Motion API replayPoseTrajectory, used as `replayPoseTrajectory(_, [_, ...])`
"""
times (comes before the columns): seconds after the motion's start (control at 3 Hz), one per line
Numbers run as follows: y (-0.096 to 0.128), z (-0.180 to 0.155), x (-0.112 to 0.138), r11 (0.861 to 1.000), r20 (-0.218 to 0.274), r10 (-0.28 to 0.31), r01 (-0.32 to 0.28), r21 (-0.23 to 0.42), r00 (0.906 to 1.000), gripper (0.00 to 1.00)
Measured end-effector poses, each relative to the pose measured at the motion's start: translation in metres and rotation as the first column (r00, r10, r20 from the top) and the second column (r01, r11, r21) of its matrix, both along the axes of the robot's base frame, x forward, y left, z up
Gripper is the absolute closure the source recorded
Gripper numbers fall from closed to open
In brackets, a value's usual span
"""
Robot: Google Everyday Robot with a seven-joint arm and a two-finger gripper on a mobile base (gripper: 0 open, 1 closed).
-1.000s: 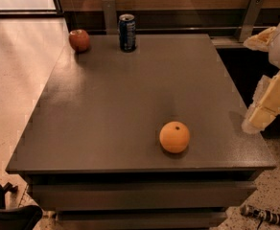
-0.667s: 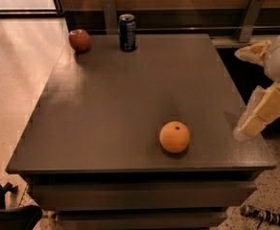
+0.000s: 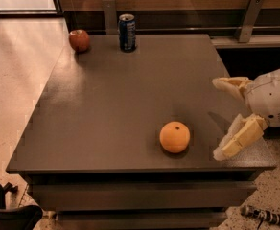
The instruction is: Move orange near apple
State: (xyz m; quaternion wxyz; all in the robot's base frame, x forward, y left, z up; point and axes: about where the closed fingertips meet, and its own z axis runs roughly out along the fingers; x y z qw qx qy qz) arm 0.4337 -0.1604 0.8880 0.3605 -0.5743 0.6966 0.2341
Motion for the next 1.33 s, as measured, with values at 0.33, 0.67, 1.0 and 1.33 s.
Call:
replayPoseTrajectory(0.33, [0.011,-0.022,0.003,0.995,0.011,0.031,-0.032,0.098,0.9994,0.00])
replayPoseTrajectory(0.67, [0.024,-0.035,0.005,0.980,0.031,0.066,-0.071,0.186,0.9973,0.00])
replayPoseTrajectory(1.0, [0.040,-0.045,0.003,0.958,0.046,0.107,-0.115,0.262,0.9932,0.00])
replayPoseTrajectory(1.33, [0.055,-0.049,0.000,0.944,0.068,0.141,-0.155,0.292,0.9876,0.00])
